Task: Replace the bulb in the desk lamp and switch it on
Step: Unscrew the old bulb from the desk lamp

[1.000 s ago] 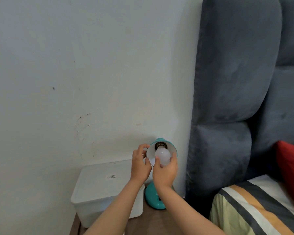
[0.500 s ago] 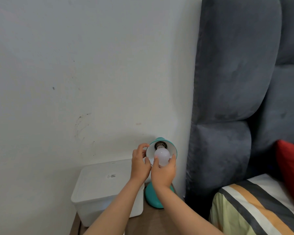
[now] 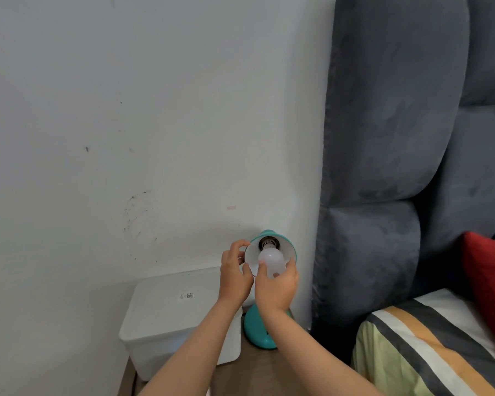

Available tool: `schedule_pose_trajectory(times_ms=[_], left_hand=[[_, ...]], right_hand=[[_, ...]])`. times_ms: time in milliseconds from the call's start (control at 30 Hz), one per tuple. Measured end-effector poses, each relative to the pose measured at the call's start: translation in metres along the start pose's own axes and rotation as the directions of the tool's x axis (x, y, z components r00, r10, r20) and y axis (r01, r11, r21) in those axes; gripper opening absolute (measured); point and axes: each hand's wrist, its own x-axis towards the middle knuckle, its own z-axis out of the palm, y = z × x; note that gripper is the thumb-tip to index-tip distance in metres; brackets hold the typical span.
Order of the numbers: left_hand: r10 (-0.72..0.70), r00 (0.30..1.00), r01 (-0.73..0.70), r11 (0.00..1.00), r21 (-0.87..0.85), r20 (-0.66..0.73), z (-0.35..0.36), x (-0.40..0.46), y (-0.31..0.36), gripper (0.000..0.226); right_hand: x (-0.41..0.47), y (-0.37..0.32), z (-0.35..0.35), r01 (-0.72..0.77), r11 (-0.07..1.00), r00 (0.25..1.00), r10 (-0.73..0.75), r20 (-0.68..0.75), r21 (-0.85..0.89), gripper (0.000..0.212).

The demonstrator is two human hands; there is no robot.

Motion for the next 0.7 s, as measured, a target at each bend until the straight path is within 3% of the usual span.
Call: schedule_pose_trajectory(times_ms=[167, 367, 500, 700], left_hand=[[-0.008, 1.0, 0.008, 1.0, -0.001, 0.0, 0.0, 0.0005, 0.0, 0.064], [0.002, 1.0, -0.002, 1.0, 0.004, 0.0, 0.0001, 0.0003, 0.0001, 0.067], [-0.002, 1.0, 0.002, 1.0, -0.001, -0.002, 0.0001, -0.0004, 0.0003, 0.065], [-0.014, 1.0, 0.014, 1.0, -0.015, -0.013, -0.0008, 0.0005, 0.0006, 0.064]], right_hand=[[0.0014, -0.0005, -0.0013, 0.022, 0.999, 0.999, -0.021, 0.026, -0.037, 0.05], [0.0004, 0.0003, -0.0066, 0.091, 0.992, 0.995, -0.088, 0.041, -0.082, 0.057], [-0.0043, -0.0013, -0.0033, 0.025, 0.998, 1.0, -0.024, 0.015, -0.055, 0.066], [-0.0005, -0.0046, -0.0038, 0.0, 0.998, 0.998, 0.004, 0.07, -0.07, 0.052]])
